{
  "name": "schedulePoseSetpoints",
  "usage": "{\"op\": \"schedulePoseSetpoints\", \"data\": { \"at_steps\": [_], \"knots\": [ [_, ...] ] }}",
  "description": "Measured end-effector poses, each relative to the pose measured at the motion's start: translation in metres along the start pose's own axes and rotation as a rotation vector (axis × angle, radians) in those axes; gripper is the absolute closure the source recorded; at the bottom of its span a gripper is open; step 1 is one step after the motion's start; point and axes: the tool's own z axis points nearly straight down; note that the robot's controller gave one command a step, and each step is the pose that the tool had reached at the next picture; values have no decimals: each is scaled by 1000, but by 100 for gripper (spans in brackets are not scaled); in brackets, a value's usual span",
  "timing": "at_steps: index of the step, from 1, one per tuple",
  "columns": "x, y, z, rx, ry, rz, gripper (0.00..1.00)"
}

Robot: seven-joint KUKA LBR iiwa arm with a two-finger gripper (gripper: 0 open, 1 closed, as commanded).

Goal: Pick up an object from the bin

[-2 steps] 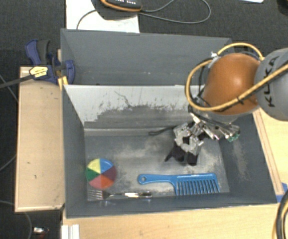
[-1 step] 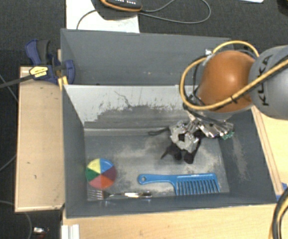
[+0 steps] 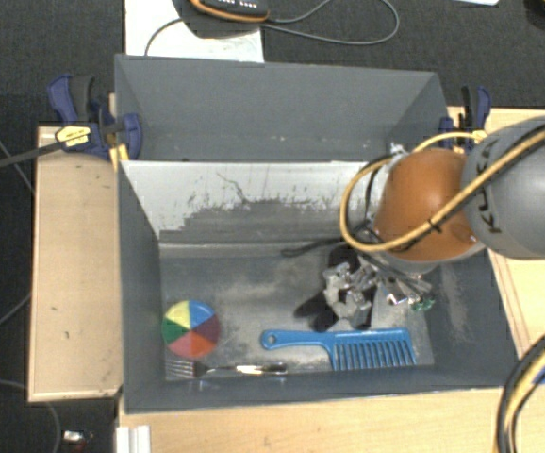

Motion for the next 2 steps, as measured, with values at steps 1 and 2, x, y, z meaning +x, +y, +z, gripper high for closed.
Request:
{"op": "schedulePoseSetpoints", "data": {
  "at_steps": [1, 2],
  "knots": [
    [-49, -5, -47, 5, -20, -144, 0],
    [-47, -4, -45, 3, -15, -143, 0]
  ]
}}
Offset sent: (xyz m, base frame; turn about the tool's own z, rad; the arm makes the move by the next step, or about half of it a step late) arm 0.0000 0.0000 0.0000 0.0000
